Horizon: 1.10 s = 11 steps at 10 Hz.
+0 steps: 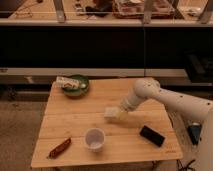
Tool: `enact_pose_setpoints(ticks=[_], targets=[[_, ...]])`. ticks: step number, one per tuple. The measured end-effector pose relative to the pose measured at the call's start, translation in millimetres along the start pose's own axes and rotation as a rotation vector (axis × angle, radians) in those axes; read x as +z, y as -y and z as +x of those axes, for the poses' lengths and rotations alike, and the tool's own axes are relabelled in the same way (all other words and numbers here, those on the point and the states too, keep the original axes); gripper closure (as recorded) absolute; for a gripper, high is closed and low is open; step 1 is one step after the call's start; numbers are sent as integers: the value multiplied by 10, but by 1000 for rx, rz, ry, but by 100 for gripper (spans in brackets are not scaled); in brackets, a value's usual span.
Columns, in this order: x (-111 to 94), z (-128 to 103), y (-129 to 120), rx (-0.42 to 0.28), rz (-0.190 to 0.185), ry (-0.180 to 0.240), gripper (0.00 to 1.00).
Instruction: Place the white sponge in the ceramic bowl
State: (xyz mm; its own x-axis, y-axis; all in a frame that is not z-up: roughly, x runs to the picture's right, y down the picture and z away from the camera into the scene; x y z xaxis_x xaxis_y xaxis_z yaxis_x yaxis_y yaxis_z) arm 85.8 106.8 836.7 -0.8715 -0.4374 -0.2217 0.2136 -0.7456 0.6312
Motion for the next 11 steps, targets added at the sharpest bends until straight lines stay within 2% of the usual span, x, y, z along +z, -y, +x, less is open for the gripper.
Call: enact_pose_setpoints(ticks=[2, 5, 8, 11], targets=[[-171, 199, -193, -9, -26, -10, 84], [-286, 723, -512, -41, -24, -47, 84], [-119, 1380, -744, -98, -3, -79, 84], [151, 1791, -966, -104, 29, -105, 84]])
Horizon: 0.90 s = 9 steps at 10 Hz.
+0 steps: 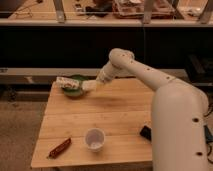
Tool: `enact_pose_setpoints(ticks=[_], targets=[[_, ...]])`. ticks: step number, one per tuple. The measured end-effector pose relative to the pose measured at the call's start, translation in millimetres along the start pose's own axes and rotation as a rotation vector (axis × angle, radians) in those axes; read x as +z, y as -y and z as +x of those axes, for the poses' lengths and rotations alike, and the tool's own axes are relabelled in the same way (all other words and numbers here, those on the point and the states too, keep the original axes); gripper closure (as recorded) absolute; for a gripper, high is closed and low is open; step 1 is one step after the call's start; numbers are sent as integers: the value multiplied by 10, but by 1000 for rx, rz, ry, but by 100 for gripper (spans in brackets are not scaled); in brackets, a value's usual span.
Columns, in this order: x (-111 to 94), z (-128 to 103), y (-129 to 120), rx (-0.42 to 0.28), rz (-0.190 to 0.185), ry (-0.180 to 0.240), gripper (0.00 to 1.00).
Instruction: Place the white sponge in the ceramic bowl
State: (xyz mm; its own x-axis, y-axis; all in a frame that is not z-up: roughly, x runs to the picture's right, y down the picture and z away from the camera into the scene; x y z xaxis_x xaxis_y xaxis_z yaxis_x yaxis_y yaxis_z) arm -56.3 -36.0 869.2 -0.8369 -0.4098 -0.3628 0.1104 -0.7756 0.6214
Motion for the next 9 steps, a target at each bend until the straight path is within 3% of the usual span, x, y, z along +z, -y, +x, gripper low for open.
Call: enact_pose_setpoints(ticks=[4, 9], targets=[[173, 391, -324, 57, 18, -87, 84], [176, 389, -334, 65, 20, -90, 84]])
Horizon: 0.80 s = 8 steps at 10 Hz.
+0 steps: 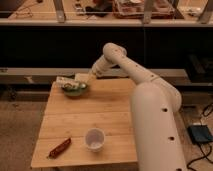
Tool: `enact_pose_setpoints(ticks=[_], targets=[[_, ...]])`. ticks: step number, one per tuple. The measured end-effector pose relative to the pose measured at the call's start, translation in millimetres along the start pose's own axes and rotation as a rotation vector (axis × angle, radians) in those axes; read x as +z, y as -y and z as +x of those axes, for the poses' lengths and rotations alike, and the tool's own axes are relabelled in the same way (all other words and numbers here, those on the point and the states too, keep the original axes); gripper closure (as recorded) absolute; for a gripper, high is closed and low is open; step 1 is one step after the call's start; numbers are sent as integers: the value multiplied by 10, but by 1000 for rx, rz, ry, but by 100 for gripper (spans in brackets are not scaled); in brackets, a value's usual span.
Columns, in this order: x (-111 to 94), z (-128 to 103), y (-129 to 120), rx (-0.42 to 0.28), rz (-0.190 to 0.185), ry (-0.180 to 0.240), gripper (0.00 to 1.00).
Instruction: Place the white sponge in the ceramic bowl
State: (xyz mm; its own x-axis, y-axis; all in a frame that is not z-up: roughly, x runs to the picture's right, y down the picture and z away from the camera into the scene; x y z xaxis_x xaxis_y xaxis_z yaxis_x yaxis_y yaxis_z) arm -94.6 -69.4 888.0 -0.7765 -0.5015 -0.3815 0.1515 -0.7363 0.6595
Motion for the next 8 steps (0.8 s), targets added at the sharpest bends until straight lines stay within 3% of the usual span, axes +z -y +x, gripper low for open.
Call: enact_pose_setpoints(ticks=[2, 5, 8], targets=[[38, 3, -5, -25, 2, -13, 84], [278, 146, -39, -90, 11, -68, 84], [518, 72, -87, -151, 12, -62, 84]])
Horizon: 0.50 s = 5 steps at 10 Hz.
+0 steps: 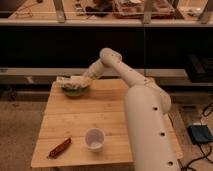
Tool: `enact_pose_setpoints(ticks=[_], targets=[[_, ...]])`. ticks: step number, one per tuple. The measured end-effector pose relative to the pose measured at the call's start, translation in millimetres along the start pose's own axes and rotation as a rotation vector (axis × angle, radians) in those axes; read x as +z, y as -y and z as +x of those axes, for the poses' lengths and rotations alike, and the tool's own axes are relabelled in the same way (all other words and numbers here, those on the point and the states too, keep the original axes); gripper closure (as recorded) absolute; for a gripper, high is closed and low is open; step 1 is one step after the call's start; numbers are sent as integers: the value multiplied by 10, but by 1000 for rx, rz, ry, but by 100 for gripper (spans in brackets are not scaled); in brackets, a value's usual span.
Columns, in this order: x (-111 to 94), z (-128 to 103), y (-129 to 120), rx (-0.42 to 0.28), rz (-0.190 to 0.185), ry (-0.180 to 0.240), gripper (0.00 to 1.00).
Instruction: Place the white sponge in the ceramic bowl
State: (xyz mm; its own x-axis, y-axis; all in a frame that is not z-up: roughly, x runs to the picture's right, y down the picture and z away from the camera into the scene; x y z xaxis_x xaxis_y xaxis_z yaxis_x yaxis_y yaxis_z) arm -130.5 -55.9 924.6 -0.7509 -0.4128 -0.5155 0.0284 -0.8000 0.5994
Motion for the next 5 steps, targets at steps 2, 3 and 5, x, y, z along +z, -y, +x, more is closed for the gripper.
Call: enact_pose_setpoints(ticks=[2, 3, 5], targets=[[155, -129, -49, -35, -9, 39, 84], [188, -165, -74, -44, -16, 48, 84], [255, -124, -116, -68, -26, 52, 84]])
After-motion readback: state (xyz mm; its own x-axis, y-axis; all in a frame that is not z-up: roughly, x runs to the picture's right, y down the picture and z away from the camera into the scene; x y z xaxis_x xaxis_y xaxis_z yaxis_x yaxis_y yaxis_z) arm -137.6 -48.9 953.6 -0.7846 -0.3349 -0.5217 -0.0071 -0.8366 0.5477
